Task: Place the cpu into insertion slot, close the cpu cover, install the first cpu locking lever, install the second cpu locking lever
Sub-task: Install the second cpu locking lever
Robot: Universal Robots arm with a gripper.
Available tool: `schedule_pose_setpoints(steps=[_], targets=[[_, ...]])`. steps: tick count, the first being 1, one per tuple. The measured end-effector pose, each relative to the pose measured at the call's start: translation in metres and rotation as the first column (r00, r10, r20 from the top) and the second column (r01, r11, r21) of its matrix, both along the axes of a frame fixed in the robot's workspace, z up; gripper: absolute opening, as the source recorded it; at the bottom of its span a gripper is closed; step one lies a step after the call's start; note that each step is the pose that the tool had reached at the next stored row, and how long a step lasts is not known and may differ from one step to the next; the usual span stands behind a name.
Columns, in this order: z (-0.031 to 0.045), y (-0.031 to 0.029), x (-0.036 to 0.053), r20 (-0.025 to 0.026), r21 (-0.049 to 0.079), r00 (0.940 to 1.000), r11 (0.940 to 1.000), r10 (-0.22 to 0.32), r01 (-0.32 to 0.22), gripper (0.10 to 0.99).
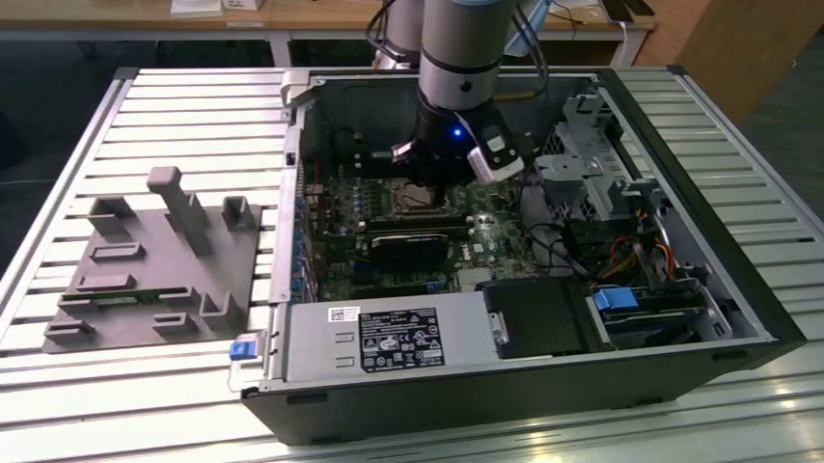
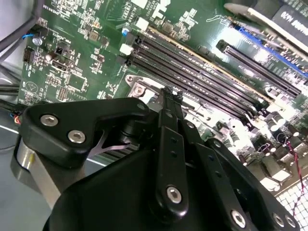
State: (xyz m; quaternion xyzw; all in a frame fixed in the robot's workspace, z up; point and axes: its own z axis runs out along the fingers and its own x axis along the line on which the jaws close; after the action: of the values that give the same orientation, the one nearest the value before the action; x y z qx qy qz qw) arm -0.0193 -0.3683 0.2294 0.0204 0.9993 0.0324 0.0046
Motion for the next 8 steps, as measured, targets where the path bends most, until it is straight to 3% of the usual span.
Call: schedule_pose_setpoints(steps=[6, 8], targets=[[-0.0001, -0.001, -0.0041, 0.0, 0.017, 1.0, 0.9999, 0.0, 0.0, 0.106], [-0.0001, -0.0027, -0.0049, -0.0001, 0.028, 1.0, 0.9996, 0.0, 0.0, 0.106]])
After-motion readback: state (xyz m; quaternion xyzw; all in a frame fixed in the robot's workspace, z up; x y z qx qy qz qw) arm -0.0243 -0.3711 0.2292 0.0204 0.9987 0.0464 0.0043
